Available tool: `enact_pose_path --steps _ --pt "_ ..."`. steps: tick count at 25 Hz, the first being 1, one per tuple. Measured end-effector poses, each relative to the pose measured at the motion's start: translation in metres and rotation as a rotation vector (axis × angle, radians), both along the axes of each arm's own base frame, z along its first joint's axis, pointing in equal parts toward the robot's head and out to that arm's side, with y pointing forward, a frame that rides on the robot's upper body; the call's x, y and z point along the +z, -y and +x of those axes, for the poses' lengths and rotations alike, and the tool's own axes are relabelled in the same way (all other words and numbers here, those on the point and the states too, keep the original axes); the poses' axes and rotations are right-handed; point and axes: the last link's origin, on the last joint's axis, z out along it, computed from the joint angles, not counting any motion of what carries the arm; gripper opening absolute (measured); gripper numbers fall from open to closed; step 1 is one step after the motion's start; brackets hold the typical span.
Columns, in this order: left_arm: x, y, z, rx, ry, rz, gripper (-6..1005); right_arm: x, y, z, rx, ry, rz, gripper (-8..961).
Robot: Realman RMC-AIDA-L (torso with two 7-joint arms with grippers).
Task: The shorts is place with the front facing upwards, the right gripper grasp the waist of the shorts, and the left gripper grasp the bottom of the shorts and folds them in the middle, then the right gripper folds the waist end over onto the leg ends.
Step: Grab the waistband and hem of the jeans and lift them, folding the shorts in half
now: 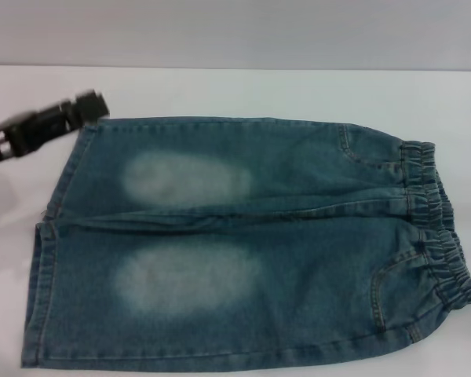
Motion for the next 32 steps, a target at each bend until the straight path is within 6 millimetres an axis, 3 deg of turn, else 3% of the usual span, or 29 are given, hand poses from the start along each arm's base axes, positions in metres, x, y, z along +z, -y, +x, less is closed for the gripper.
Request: enact_pose_path --steps 5,16,32 --pt "-0.002 0.009 -0.01 0.071 -0.133 -0.26 810 0.003 -0.008 0.002 -0.015 0.014 -0.011 798" --pt "0.008 0.031 -0.027 0.2 -0.259 -0.521 810 0.009 -0.014 0.006 -0.04 0.038 -0.019 797" --pt "0.016 0.047 -0.047 0.328 -0.391 -0.631 811 0.023 -0.022 0.008 -0.063 0.045 0.022 798"
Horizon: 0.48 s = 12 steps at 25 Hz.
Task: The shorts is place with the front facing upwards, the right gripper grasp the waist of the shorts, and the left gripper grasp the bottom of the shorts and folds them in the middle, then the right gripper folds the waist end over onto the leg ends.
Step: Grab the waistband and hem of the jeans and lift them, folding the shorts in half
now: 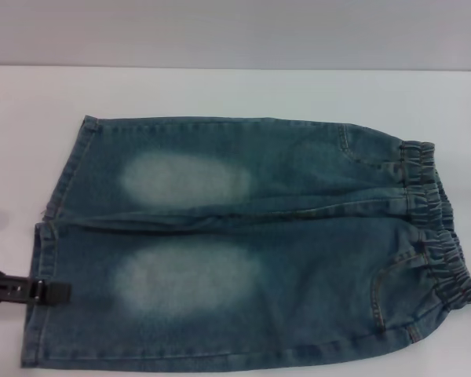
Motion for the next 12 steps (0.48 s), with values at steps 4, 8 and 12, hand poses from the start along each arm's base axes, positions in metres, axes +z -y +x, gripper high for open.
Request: enact_pose_path --steps 4,8,12 --pt "0.006 0.009 -0.011 0.051 -0.044 -0.007 810 0.001 -0.003 0.0 -0.005 0.002 -0.003 797" --pt "0.008 0.016 -0.018 0.073 -0.069 -0.019 810 0.001 -0.006 -0.002 0.001 0.001 -0.004 797" --pt "0.008 0.023 -0.025 0.101 -0.088 -0.024 811 0.001 -0.009 -0.004 0.006 0.0 -0.006 797"
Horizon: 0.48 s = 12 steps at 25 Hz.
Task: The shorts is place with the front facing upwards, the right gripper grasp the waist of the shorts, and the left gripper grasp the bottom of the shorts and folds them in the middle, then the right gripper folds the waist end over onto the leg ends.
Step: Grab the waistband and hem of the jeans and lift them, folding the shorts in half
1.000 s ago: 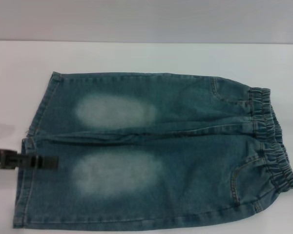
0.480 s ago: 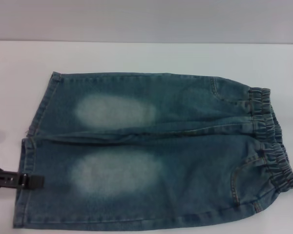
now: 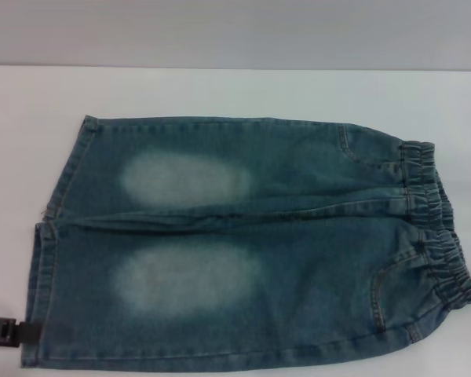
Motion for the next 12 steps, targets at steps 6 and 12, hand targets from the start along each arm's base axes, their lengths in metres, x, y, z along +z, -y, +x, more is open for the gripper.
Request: enact_pose_path --steps 6,12 --pt "-0.001 0.009 -0.01 0.031 -0.026 0.0 811 -0.001 -0.004 -0.002 0.005 -0.002 -0.004 798" --pt "-0.007 0.019 -0.02 0.066 -0.06 -0.009 811 -0.001 -0.005 -0.004 0.01 -0.001 -0.008 797"
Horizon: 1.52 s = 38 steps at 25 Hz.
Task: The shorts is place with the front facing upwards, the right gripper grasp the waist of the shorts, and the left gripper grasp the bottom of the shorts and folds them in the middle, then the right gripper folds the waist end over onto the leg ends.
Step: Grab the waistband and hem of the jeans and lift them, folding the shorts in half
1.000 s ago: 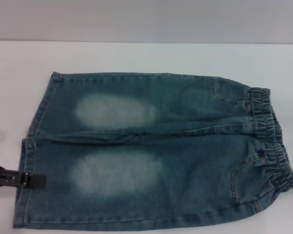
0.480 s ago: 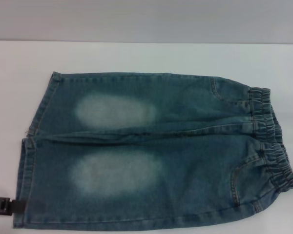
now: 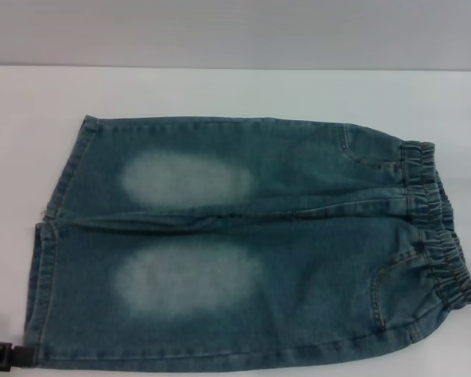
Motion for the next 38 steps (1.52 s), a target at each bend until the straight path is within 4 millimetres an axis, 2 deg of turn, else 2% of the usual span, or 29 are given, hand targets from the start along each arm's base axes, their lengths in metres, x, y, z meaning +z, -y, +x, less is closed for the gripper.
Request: enact_pose_path --steps 11,19,26,38 --pt "-0.011 -0.003 0.001 -0.006 -0.013 -0.013 810 0.0 -0.001 0.0 0.0 0.0 -0.003 797" --pt "-0.022 -0.014 0.019 -0.054 0.051 -0.033 811 -0.001 -0.001 0.002 -0.013 -0.003 -0.007 798" --pt "-0.023 -0.023 0.028 -0.083 0.072 -0.019 810 -0.001 -0.001 0.003 -0.021 -0.005 -0.011 798" --pt "-0.024 -0.031 0.026 -0.095 0.036 0.011 811 -0.002 -0.007 0.0 -0.012 -0.001 -0.026 798"
